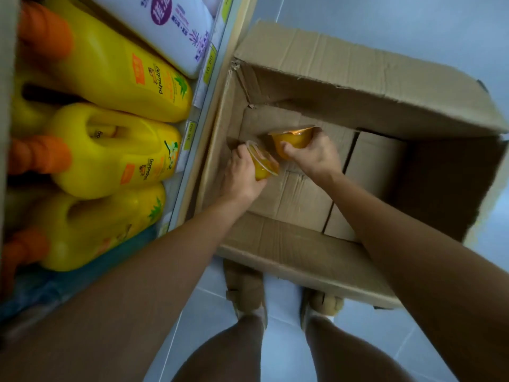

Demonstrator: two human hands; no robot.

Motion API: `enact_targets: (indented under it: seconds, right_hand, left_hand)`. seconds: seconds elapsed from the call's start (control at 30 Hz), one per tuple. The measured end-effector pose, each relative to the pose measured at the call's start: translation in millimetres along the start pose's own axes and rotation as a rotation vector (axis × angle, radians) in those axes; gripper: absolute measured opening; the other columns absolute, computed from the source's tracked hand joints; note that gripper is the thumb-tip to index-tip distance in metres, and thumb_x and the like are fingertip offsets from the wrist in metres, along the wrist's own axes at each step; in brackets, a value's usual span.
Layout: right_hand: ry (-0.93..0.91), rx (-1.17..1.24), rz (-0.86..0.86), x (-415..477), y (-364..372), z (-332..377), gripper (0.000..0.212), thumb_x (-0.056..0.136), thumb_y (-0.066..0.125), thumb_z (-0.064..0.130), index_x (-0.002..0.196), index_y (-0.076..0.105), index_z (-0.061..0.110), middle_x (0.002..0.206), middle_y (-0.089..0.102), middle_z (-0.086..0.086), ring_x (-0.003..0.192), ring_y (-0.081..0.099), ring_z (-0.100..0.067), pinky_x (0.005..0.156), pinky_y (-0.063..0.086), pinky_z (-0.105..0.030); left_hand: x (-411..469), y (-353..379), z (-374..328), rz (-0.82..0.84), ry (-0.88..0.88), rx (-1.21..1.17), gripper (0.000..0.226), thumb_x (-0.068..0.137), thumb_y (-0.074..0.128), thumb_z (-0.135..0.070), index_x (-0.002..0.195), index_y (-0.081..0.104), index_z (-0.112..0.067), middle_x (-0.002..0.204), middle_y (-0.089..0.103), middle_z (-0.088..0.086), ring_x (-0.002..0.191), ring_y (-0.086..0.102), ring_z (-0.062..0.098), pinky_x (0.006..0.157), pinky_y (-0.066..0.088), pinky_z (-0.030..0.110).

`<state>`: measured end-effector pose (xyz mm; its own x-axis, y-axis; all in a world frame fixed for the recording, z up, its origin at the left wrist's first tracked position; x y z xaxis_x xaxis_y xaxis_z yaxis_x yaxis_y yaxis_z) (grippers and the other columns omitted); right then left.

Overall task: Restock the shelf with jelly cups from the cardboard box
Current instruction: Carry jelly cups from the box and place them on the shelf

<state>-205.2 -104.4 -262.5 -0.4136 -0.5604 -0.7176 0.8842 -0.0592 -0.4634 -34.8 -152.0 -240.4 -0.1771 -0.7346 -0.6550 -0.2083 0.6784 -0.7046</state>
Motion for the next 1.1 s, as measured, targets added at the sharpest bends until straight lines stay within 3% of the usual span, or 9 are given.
enact_targets:
  seconds: [0.2, 0.3, 0.37, 0.47, 0.6, 0.7, 0.87, 1.0, 1.1]
  right_hand:
    - [0.027, -0.044, 0.022, -96, -49, 1, 0.059, 0.078, 0.071, 0.049, 0.123, 0.05, 0.018, 0.104, 0.055, 0.005, 0.101, 0.058, -0.017, 0.09, 0.051, -0.042]
    - [0.047, -0.025, 0.009, -146, -78, 11, 0.061, 0.076, 0.073, 0.048, 0.124, 0.05, 0.017, 0.11, 0.059, 0.001, 0.102, 0.059, -0.018, 0.089, 0.052, -0.042]
    - [0.044, -0.007, 0.002, -180, -98, 23, 0.063, 0.077, 0.073, 0.047, 0.125, 0.049, 0.015, 0.113, 0.06, -0.001, 0.102, 0.059, -0.019, 0.089, 0.053, -0.042]
    - [0.024, 0.029, -0.003, -230, -132, 45, 0.064, 0.079, 0.073, 0.045, 0.129, 0.047, 0.015, 0.116, 0.059, -0.001, 0.103, 0.057, -0.017, 0.09, 0.052, -0.038]
    - [-0.017, 0.034, -0.039, -294, -182, 72, 0.062, 0.079, 0.074, 0.043, 0.128, 0.049, 0.015, 0.105, 0.054, 0.004, 0.095, 0.052, -0.011, 0.082, 0.047, -0.027]
    - [-0.012, 0.087, -0.07, -343, -220, 87, 0.063, 0.079, 0.074, 0.042, 0.129, 0.046, 0.016, 0.105, 0.051, 0.006, 0.096, 0.051, -0.011, 0.081, 0.046, -0.027]
    - [-0.016, 0.188, -0.161, -436, -275, 105, 0.064, 0.08, 0.074, 0.04, 0.131, 0.044, 0.015, 0.114, 0.054, 0.0, 0.099, 0.05, -0.013, 0.084, 0.05, -0.031]
    - [-0.004, 0.275, -0.296, -518, -305, 108, 0.061, 0.082, 0.074, 0.035, 0.13, 0.046, 0.011, 0.108, 0.05, 0.003, 0.095, 0.048, -0.011, 0.073, 0.041, -0.019]
    - [0.032, 0.351, -0.423, -577, -316, 97, 0.059, 0.081, 0.074, 0.037, 0.128, 0.049, 0.012, 0.108, 0.054, 0.002, 0.094, 0.052, -0.013, 0.075, 0.044, -0.025]
  left_hand:
    - [-88, -31, -21, 0.121, 0.029, -0.025, 0.085, 0.072, 0.079, -0.021, 0.137, 0.027, -0.008, 0.137, 0.041, 0.013, 0.127, 0.041, 0.028, 0.097, 0.037, 0.034]
    - [-129, -62, -38, 0.161, 0.061, -0.03, 0.085, 0.069, 0.079, -0.022, 0.136, 0.027, -0.011, 0.132, 0.044, 0.013, 0.122, 0.046, 0.028, 0.096, 0.043, 0.039]
    - [-156, -86, -54, 0.164, 0.081, -0.027, 0.083, 0.069, 0.078, -0.023, 0.134, 0.027, -0.011, 0.13, 0.046, 0.013, 0.12, 0.047, 0.029, 0.095, 0.045, 0.044]
    - [-194, -126, -83, 0.147, 0.142, -0.022, 0.084, 0.069, 0.077, -0.02, 0.137, 0.027, -0.012, 0.133, 0.044, 0.011, 0.122, 0.046, 0.027, 0.097, 0.043, 0.04]
    - [-242, -177, -121, 0.131, 0.222, 0.068, 0.083, 0.068, 0.079, -0.021, 0.134, 0.031, -0.008, 0.13, 0.046, 0.014, 0.12, 0.048, 0.03, 0.095, 0.045, 0.04]
    - [-281, -213, -145, 0.113, 0.262, 0.132, 0.083, 0.069, 0.081, -0.027, 0.133, 0.033, -0.007, 0.129, 0.049, 0.014, 0.118, 0.05, 0.031, 0.092, 0.046, 0.04]
    - [-348, -262, -177, 0.114, 0.334, 0.106, 0.084, 0.069, 0.082, -0.027, 0.132, 0.032, -0.005, 0.134, 0.046, 0.016, 0.124, 0.046, 0.031, 0.1, 0.043, 0.041]
    - [-399, -290, -197, 0.137, 0.383, 0.051, 0.084, 0.069, 0.083, -0.027, 0.132, 0.032, -0.007, 0.134, 0.047, 0.013, 0.123, 0.048, 0.03, 0.1, 0.042, 0.038]
    - [-441, -302, -216, 0.193, 0.448, -0.018, 0.083, 0.072, 0.082, -0.024, 0.134, 0.03, -0.007, 0.136, 0.043, 0.011, 0.125, 0.045, 0.026, 0.1, 0.037, 0.029]
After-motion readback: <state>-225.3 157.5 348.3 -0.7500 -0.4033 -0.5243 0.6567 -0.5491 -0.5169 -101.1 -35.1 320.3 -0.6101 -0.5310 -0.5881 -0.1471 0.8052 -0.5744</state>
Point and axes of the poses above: each hand's wrist, its own x-axis towards the middle knuckle, its own y-axis out of the palm, z = x × y, the point moved 8 cm from there along x, towards the middle knuckle
